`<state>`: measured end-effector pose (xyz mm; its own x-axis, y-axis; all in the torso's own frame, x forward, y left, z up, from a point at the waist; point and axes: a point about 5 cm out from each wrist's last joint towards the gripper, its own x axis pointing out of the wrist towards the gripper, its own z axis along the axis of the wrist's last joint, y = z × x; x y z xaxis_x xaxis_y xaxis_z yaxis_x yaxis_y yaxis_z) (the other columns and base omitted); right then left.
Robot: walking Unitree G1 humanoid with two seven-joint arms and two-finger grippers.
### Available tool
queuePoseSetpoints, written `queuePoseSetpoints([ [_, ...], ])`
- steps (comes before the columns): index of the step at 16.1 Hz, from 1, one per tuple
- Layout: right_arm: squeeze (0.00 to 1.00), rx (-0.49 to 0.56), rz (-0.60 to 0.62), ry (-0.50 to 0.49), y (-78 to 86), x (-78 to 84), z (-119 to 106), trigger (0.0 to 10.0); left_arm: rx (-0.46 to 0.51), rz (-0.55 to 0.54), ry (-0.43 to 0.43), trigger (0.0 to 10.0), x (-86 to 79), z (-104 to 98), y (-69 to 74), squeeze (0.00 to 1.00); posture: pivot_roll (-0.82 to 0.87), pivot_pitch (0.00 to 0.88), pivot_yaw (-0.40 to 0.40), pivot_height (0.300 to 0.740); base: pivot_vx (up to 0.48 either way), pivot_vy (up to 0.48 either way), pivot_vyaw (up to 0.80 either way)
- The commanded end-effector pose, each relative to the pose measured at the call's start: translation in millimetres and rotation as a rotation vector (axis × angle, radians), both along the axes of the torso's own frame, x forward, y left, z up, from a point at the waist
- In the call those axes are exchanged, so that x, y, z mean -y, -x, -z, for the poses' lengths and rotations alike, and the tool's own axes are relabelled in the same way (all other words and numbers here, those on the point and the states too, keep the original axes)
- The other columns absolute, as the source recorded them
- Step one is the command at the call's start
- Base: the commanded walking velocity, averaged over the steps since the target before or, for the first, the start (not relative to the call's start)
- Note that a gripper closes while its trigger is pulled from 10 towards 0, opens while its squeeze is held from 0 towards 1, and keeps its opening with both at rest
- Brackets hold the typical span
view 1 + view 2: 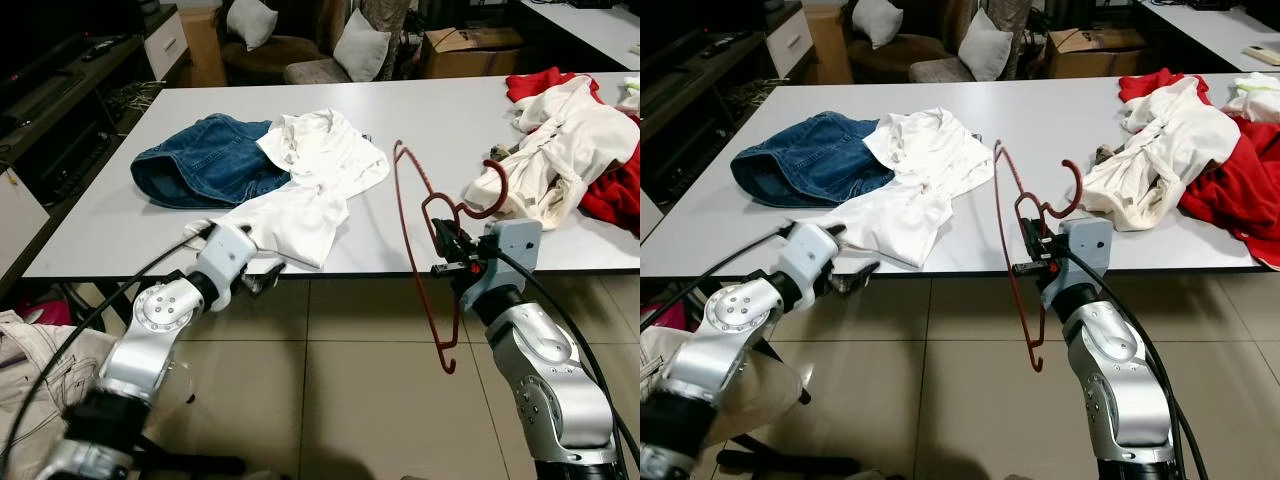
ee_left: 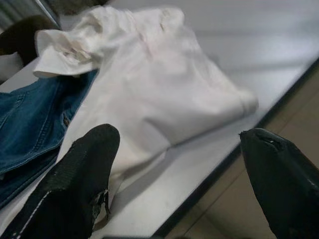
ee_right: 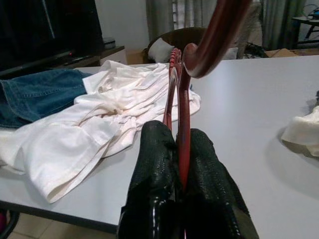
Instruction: Hang hanger
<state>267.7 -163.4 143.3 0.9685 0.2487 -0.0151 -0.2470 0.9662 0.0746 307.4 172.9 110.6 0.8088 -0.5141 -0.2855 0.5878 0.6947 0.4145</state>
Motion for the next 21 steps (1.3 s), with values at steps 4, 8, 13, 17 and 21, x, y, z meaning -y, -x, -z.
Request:
queuePoseSetpoints([
  [4,0.0,-0.003,-0.04,0.006,-1.7,-8.9,-1.7,10.0,0.049,-0.012,-0.25,10.0,-5.1,8.8,-19.5,0.0,-0.18,0.0,0.08,0.74,0.0,0.0,0.0],
  [8,0.0,-0.033,-0.055,0.004,6.2,-16.2,4.3,10.0,0.09,-0.113,-0.334,10.0,-16.3,6.5,-38.7,0.0,-0.19,0.0,0.088,0.74,0.0,0.0,0.0],
  [13,0.0,-0.036,-0.065,0.01,7.6,-17.3,5.0,10.0,0.099,-0.112,-0.328,0.0,-8.9,8.6,-46.6,0.0,-0.23,0.0,0.109,0.74,0.0,0.0,0.0],
  [17,0.0,-0.034,-0.065,0.011,11.1,-16.7,6.7,10.0,0.113,-0.11,-0.351,0.0,-5.3,9.2,-52.3,0.0,-0.24,0.0,0.122,0.74,0.0,0.0,0.0],
  [21,0.0,-0.045,-0.084,0.028,15.7,-18.9,10.2,10.0,0.1,-0.091,-0.295,0.0,-0.2,7.6,-54.0,0.0,-0.24,0.0,0.118,0.74,0.0,0.0,0.0],
])
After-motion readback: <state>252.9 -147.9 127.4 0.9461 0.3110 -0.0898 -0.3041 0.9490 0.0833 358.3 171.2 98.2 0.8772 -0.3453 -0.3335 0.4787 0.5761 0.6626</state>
